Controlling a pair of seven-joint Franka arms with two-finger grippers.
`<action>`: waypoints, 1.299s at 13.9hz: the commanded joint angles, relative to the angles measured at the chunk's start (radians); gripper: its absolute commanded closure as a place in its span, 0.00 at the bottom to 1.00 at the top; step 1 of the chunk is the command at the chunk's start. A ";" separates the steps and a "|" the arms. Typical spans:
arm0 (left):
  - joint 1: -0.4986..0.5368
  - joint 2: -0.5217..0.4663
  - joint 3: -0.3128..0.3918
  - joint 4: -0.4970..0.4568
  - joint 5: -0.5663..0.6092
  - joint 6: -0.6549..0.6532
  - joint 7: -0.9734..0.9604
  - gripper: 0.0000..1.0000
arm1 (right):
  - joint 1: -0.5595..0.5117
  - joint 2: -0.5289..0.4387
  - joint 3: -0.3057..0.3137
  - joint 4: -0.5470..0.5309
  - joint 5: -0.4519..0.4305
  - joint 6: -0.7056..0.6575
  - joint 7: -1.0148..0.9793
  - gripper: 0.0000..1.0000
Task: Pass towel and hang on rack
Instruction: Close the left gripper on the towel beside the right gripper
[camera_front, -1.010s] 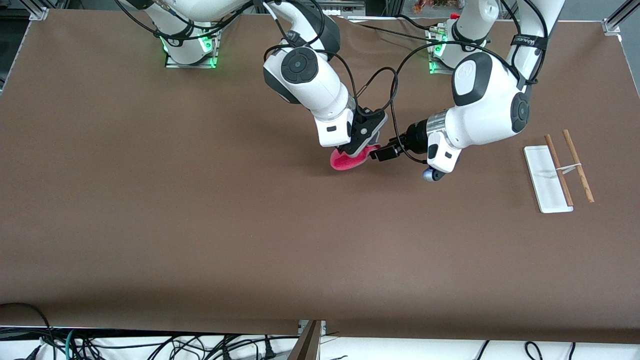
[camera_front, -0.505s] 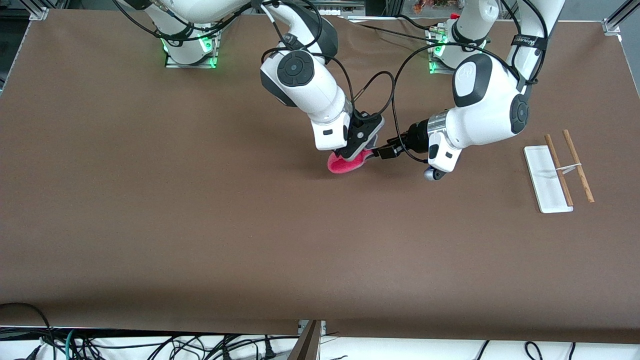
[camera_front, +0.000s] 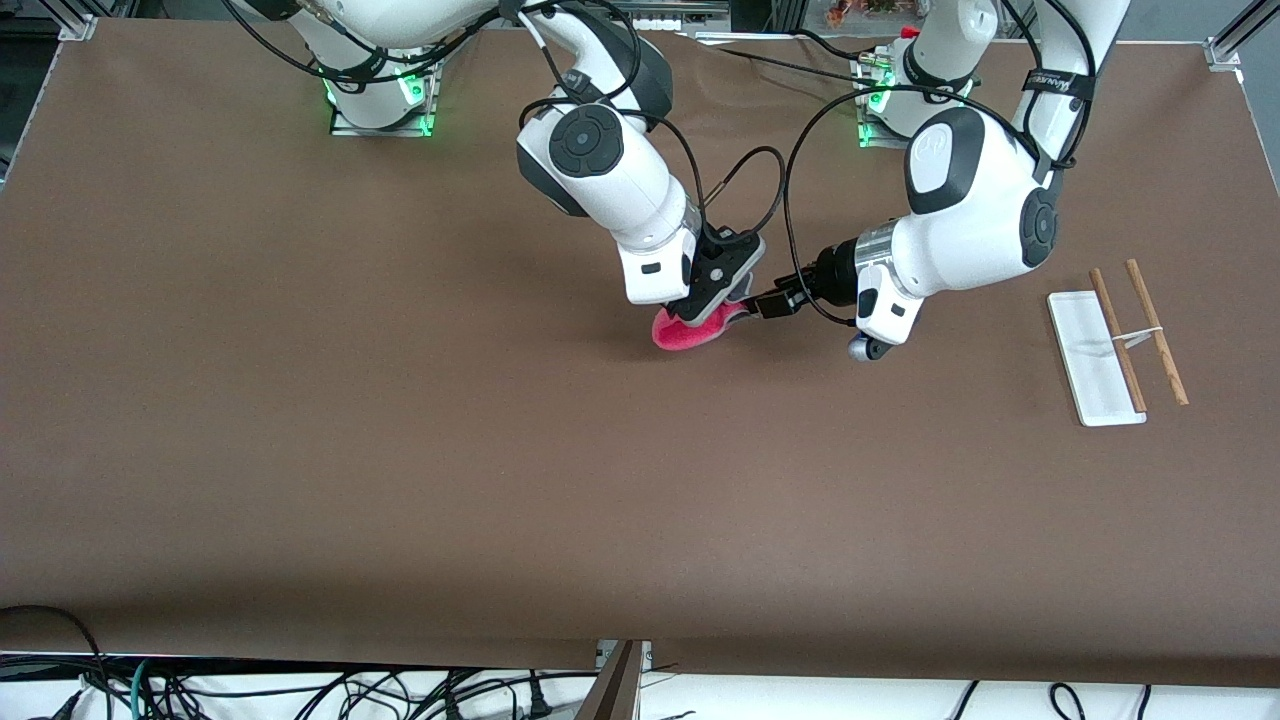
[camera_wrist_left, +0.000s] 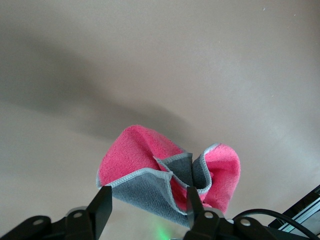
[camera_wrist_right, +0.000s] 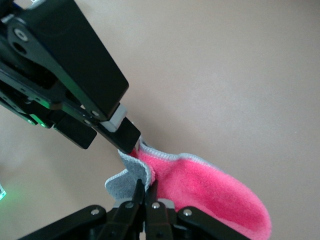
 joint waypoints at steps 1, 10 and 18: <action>-0.006 -0.007 0.000 -0.009 -0.058 0.004 -0.006 0.34 | -0.002 -0.005 0.006 0.015 -0.008 -0.005 0.013 1.00; -0.007 -0.001 0.000 -0.007 -0.070 0.021 0.008 0.92 | -0.009 -0.014 0.007 0.015 -0.005 -0.012 0.013 1.00; -0.004 -0.015 0.000 0.014 -0.073 0.018 -0.001 1.00 | -0.015 -0.026 0.007 0.015 0.000 -0.013 0.015 1.00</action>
